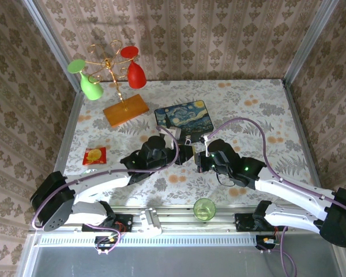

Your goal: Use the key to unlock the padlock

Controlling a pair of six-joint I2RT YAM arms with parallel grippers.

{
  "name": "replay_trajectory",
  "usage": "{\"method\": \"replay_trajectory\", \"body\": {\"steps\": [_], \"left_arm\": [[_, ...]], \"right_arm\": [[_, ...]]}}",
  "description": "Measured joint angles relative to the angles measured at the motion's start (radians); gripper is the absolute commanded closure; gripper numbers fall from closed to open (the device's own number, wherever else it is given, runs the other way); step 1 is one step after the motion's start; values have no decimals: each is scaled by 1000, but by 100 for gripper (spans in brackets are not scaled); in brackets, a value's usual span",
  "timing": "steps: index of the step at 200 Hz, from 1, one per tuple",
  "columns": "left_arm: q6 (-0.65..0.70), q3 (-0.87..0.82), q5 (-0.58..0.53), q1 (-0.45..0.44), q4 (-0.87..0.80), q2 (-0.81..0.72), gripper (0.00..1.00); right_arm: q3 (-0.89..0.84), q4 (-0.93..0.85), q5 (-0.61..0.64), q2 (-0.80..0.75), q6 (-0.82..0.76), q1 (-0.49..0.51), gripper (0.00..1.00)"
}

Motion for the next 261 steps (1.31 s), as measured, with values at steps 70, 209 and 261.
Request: {"method": "replay_trajectory", "body": {"steps": [70,209,261], "left_arm": [[0,0,4,0,26,14,84],[37,-2,76,34,42,16,100],[135,-7,241,72,164,10,100]], "right_arm": [[0,8,-6,2,16,-5,100],[-161,144,-213,-189,64,-186,7],[-223,401,-621,-269,87,-417,12]]}}
